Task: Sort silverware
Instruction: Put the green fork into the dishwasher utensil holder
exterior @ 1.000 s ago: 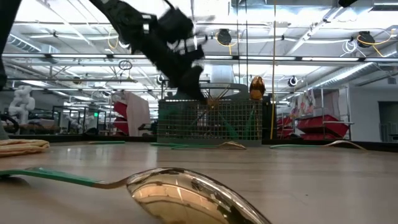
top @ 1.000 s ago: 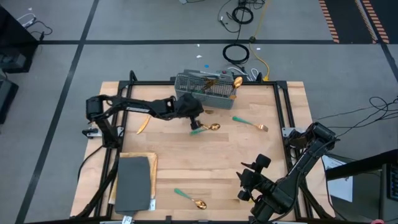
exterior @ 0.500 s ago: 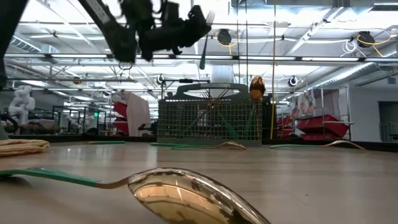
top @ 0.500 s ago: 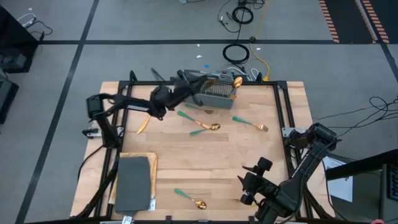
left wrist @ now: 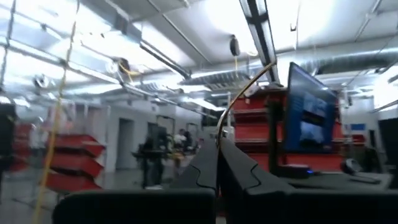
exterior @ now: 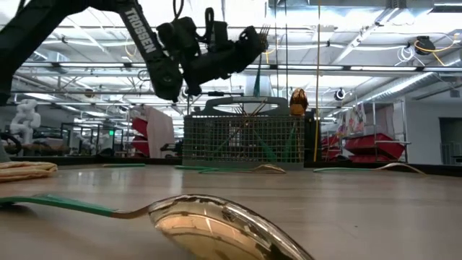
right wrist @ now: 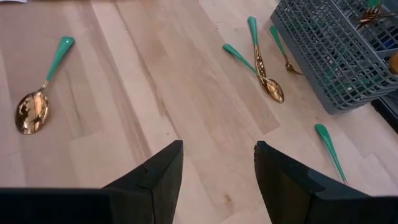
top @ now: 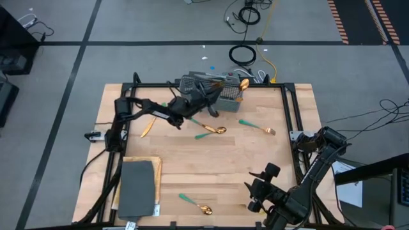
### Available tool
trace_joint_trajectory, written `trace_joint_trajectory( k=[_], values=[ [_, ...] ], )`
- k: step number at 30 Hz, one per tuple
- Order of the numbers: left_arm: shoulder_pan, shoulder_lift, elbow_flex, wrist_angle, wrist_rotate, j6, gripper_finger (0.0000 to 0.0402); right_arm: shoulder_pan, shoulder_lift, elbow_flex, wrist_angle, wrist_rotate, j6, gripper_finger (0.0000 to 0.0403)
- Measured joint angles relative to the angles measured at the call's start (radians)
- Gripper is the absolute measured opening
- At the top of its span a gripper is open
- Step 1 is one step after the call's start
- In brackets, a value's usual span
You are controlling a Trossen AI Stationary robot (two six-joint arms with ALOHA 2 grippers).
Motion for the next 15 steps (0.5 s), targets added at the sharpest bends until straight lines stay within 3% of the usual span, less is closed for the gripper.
trace_joint_trajectory(
  k=[6,15],
  values=[
    [0.021,0.072,0.068,-0.014,-0.15,-0.023,0.0002,0.0,0.0,0.0,0.005,-0.001,-0.004,0.0185],
    [0.051,0.162,0.101,-0.008,-0.171,-0.1,0.0001,0.0,0.0,0.0,0.009,-0.003,-0.019,0.0185]
  ],
)
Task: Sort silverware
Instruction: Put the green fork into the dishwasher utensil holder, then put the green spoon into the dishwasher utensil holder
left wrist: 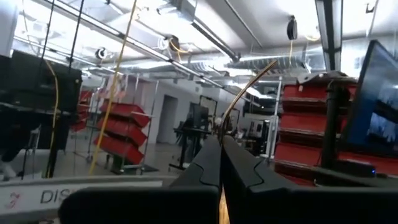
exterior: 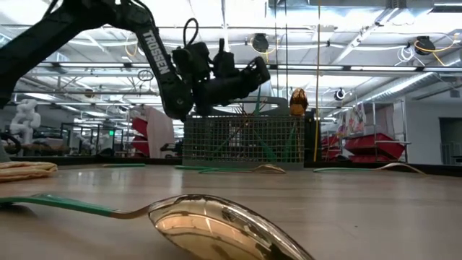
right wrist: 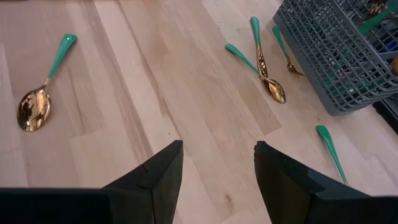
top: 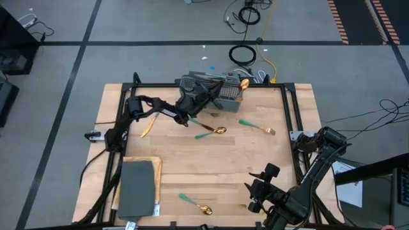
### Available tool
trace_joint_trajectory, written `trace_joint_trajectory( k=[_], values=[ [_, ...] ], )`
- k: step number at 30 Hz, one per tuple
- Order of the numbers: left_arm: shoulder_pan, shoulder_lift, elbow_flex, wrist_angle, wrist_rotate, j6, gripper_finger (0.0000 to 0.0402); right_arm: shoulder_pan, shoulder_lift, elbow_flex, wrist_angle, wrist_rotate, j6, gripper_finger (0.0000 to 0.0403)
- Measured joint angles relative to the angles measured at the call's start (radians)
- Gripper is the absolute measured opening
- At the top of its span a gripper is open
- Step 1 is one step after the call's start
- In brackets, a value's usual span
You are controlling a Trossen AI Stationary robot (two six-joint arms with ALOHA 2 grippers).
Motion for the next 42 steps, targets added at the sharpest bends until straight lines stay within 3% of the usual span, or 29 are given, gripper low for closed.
trace_joint_trajectory(
  k=[4,11,31,36,42],
  values=[
    [-0.004,0.002,0.002,-0.024,-0.004,-0.048,0.0003,0.0,0.0,0.0,0.0,0.0,0.0,0.0185],
    [-0.004,0.004,0.002,-0.091,0.021,-0.053,0.0058,0.0,0.0,0.0,0.021,-0.004,-0.007,0.0185],
    [-0.017,-0.073,0.001,-0.144,0.378,-0.054,0.0145,0.001,0.0,0.0,0.057,-0.03,-0.018,0.0185],
    [-0.06,-0.241,0.001,-0.414,0.522,-0.046,0.0146,0.001,0.0,0.0,0.057,-0.03,-0.018,0.0185],
    [-0.114,-0.532,0.002,-1.039,0.753,-0.016,0.0146,0.001,0.0,0.0,0.061,-0.03,-0.025,0.0185]
  ],
)
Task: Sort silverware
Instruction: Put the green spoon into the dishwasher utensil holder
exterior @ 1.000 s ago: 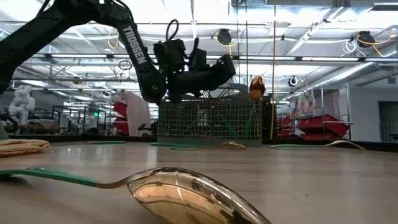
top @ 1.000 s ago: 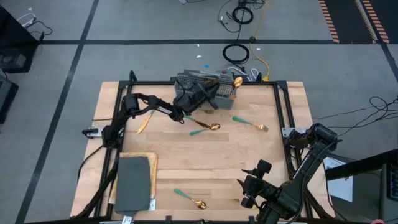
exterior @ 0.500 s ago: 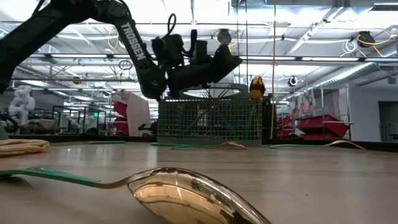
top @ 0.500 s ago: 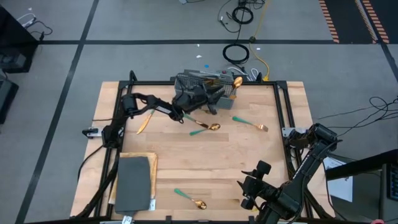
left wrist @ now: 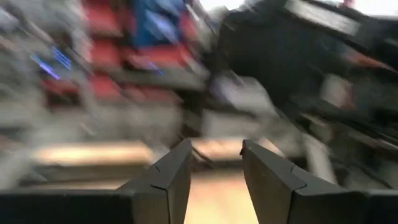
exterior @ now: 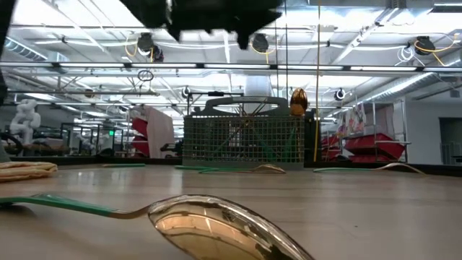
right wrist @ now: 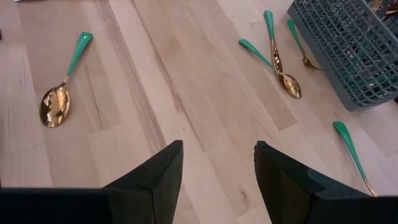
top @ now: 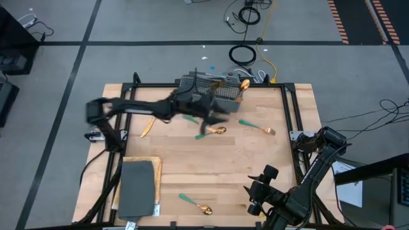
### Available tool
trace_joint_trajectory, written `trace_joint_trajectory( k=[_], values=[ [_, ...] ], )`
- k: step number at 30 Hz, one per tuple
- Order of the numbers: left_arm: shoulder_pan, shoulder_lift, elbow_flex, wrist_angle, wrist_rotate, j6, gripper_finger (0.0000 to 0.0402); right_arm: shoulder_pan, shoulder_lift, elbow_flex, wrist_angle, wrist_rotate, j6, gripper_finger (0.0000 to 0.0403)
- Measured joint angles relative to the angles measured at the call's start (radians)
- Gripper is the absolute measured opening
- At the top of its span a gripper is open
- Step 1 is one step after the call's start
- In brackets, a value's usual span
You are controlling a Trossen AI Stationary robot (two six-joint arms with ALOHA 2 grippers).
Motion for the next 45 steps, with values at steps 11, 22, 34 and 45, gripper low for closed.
trace_joint_trajectory(
  k=[11,22,34,45],
  values=[
    [-0.379,-0.278,0.0,-1.018,-0.247,0.2,0.0144,-0.005,0.0,0.0,0.012,0.027,-0.063,0.0185],
    [-0.672,-0.096,-0.008,-1.005,-0.274,0.146,0.0144,-0.074,0.0,0.0,0.26,-0.057,-0.276,0.0185],
    [-0.681,0.145,0.008,-0.832,-0.288,0.174,0.0144,-0.056,0.0,0.0,0.417,-0.083,-0.402,0.0185],
    [-0.695,0.211,0.044,-0.765,-0.296,0.147,0.0144,-0.034,0.0,0.0,0.431,-0.083,-0.387,0.0185]
  ],
)
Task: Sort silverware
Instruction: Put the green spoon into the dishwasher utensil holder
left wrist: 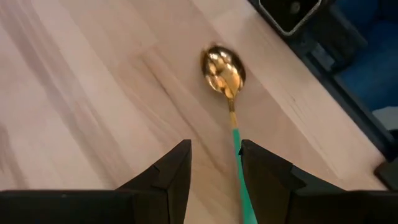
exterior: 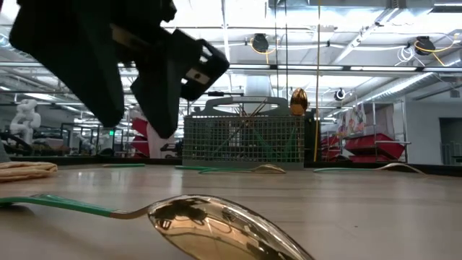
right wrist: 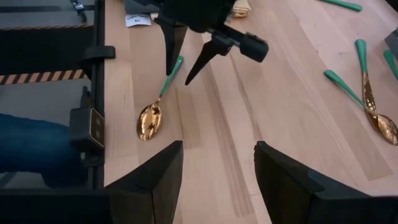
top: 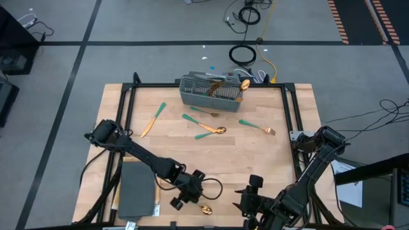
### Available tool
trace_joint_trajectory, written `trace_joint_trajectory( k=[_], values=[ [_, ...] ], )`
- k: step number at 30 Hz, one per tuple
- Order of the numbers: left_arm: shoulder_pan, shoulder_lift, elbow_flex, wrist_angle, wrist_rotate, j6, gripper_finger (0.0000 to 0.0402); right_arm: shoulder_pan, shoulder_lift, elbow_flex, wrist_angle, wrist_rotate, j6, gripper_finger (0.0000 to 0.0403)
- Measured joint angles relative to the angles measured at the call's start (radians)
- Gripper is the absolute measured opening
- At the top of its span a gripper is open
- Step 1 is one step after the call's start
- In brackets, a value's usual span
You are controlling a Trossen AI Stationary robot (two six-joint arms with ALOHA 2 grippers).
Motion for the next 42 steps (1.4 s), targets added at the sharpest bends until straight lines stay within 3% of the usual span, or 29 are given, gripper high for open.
trace_joint_trajectory(
  k=[20,29,42],
  values=[
    [-0.073,0.004,0.052,0.027,-0.06,-0.055,0.0144,0.001,0.0,0.0,0.005,0.0,-0.015,0.0185],
    [-0.073,0.073,0.063,0.025,-0.035,-0.056,0.0144,0.001,0.0,0.0,0.008,-0.019,-0.016,0.0185],
    [-0.071,0.077,0.071,0.023,-0.004,-0.101,0.0144,0.001,0.0,0.0,0.01,-0.022,-0.015,0.0185]
  ],
)
